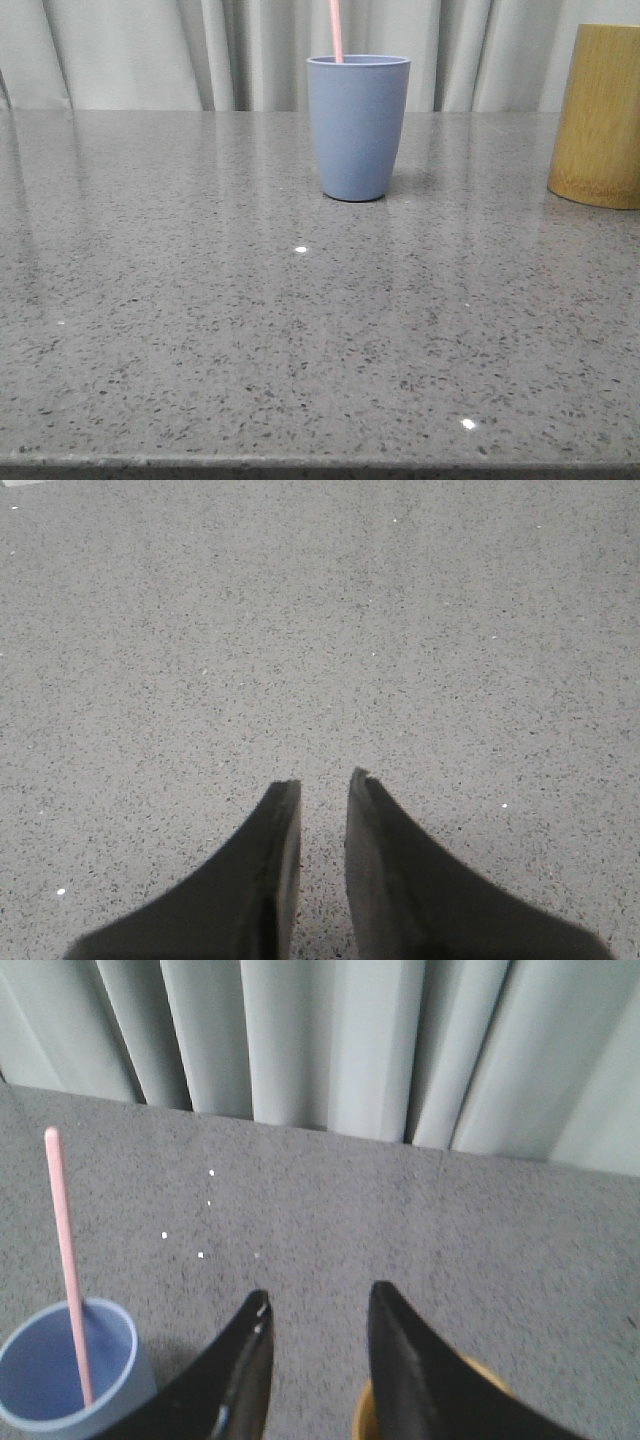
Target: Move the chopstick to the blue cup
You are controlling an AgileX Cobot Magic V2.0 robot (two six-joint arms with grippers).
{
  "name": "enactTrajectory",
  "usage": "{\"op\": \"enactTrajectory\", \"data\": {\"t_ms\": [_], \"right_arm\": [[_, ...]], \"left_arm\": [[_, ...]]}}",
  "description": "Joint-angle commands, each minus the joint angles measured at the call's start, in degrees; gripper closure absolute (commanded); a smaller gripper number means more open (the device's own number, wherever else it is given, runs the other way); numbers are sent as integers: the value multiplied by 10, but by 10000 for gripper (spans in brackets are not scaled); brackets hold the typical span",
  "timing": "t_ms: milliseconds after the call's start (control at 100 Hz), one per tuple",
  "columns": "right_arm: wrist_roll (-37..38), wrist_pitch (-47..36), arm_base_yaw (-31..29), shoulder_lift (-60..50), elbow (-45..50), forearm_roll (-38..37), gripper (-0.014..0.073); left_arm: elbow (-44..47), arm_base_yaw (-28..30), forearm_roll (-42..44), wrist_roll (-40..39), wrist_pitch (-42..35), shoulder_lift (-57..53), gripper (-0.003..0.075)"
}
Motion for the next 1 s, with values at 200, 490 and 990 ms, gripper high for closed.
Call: {"op": "enactTrajectory", "data": {"t_ms": [200,490,990], "right_arm": [[-5,-56,-9,-130,85,-5,582],[-5,-63,-19,-245,163,-9,655],[-5,-63,-24,-403,263,-15,655]], "left_arm": [[23,1,5,-6,-68,-42,598],[63,1,8,-6,-82,-98,739],[134,1,27,-6,-85,-204,739]]}}
